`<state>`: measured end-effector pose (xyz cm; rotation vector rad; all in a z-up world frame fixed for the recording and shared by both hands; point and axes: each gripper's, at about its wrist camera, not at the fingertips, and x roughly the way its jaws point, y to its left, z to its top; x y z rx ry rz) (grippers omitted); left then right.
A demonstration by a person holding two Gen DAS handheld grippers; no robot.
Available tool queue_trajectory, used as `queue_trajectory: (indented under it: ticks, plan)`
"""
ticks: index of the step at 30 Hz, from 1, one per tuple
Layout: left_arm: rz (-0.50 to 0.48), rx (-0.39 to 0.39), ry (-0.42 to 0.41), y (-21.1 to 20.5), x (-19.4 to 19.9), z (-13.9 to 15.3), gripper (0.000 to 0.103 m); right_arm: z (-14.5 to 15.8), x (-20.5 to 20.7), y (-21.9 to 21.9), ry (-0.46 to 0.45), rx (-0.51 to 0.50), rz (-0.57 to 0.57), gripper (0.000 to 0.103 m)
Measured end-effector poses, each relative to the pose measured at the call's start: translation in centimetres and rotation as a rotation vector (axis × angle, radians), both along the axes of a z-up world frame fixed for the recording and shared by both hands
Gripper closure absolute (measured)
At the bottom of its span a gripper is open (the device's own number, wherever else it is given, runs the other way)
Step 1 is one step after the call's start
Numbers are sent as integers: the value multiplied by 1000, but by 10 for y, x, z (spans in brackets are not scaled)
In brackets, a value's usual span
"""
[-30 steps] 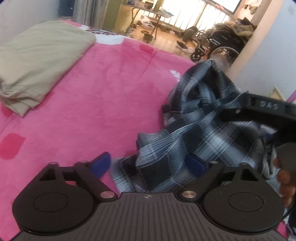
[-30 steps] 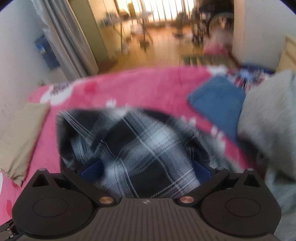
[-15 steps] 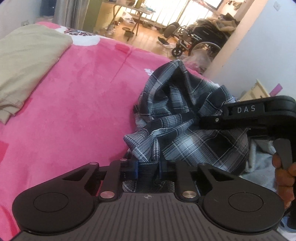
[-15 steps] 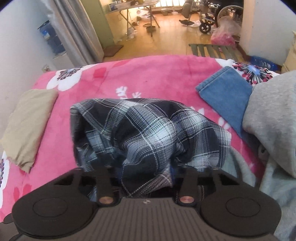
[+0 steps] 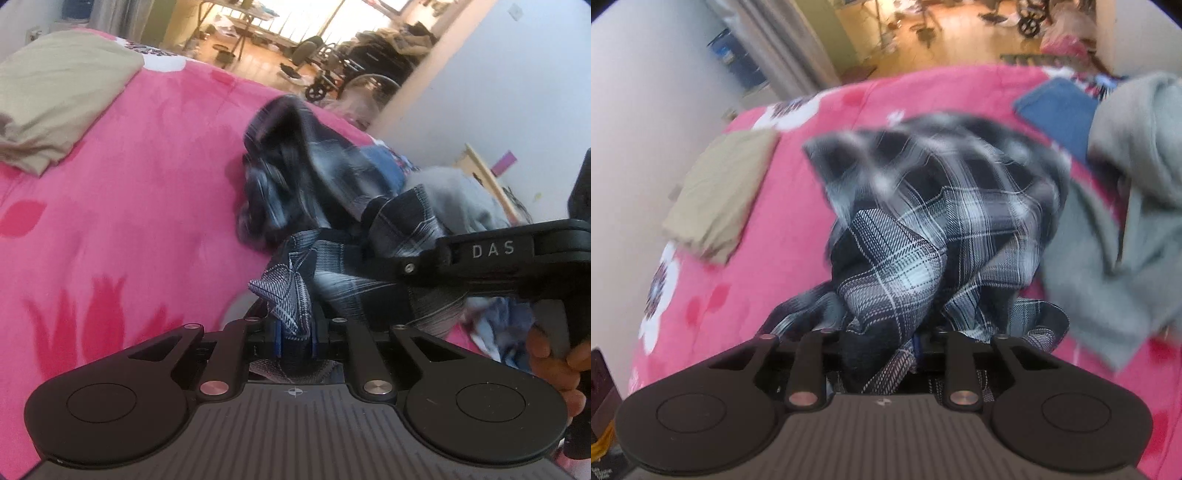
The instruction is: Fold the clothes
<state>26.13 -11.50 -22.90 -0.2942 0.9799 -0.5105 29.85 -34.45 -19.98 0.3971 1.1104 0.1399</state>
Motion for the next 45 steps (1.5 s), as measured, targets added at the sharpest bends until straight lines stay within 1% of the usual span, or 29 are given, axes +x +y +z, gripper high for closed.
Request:
queue_trajectory:
  ticks: [2, 6, 9, 14, 19, 22, 24, 28, 30, 32, 33, 34, 35, 36, 37, 40, 41, 43, 45]
  plan:
    - [-17, -6, 5, 4, -14, 3, 91, 1, -17, 5, 13, 34, -5, 76]
    - [-12, -42, 24, 15, -38, 14, 91, 8, -49, 9, 29, 101, -18, 76]
    - [-17, -61, 16, 18, -55, 25, 91, 15, -71, 9, 39, 142, -23, 76]
    - [-64, -69, -9, 22, -85, 40, 92, 30, -109, 10, 43, 186, -17, 77]
    - [-122, -97, -2, 32, -122, 54, 92, 38, -155, 6, 50, 249, -43, 78]
    - [-192, -99, -11, 30, -149, 60, 92, 43, -190, 2, 54, 263, -52, 78]
    - [-244, -109, -1, 25, -164, 61, 92, 46, -215, -4, 55, 252, -57, 78]
    - [-336, -126, 57, 9, -187, 54, 91, 42, -260, -30, 70, 199, -122, 78]
    - [-380, -99, 95, -1, -194, 47, 89, 35, -278, -48, 94, 132, -181, 78]
    - [-414, -71, 132, -9, -197, 40, 80, 27, -289, -65, 135, 41, -235, 78]
    - [-417, -67, 149, -9, -195, 37, 72, 23, -292, -72, 160, -13, -252, 78]
    - [-410, -66, 160, -6, -192, 34, 65, 22, -292, -76, 178, -62, -260, 76]
    - [-392, -68, 165, -3, -189, 33, 63, 22, -290, -77, 186, -100, -261, 74]
    - [-370, -67, 168, 2, -185, 30, 59, 25, -283, -76, 173, -130, -259, 69]
    - [-339, -60, 171, 6, -178, 28, 56, 28, -274, -74, 155, -158, -256, 60]
    - [-243, -36, 175, 22, -156, 21, 52, 38, -249, -70, 104, -243, -247, 46]
    - [-205, -25, 174, 30, -146, 18, 52, 43, -237, -65, 62, -269, -232, 44]
    - [-145, -7, 171, 42, -129, 15, 51, 50, -206, -46, -45, -322, -173, 30]
    - [-83, 13, 163, 51, -111, 12, 50, 48, -168, -22, -115, -362, -86, 21]
